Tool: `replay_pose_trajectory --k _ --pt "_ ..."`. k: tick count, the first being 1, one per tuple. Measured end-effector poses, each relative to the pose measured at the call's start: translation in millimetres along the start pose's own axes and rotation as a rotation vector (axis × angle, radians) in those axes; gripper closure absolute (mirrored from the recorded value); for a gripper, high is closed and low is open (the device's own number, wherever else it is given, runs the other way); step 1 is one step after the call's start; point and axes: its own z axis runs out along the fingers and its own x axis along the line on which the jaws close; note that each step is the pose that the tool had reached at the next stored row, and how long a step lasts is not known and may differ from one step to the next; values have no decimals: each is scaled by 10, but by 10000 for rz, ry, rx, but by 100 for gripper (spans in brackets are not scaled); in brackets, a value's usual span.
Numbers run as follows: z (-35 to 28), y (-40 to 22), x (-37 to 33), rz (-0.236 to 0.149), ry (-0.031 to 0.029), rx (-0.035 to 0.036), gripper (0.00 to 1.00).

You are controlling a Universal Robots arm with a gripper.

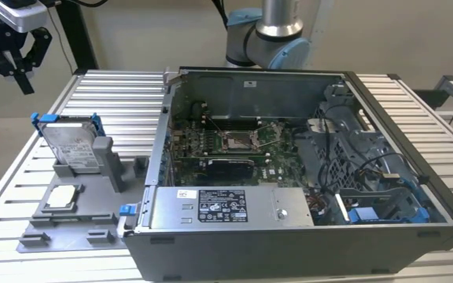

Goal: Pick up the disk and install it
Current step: 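Pick up the disk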

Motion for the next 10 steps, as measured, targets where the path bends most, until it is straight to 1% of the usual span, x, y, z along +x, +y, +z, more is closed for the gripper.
replay_pose_trajectory --k 3,5,10 --pt "0 0 0 -46 2 0 100" --pt "0 0 0 -201 6 1 100" --pt "0 0 0 -1066 31 6 100"
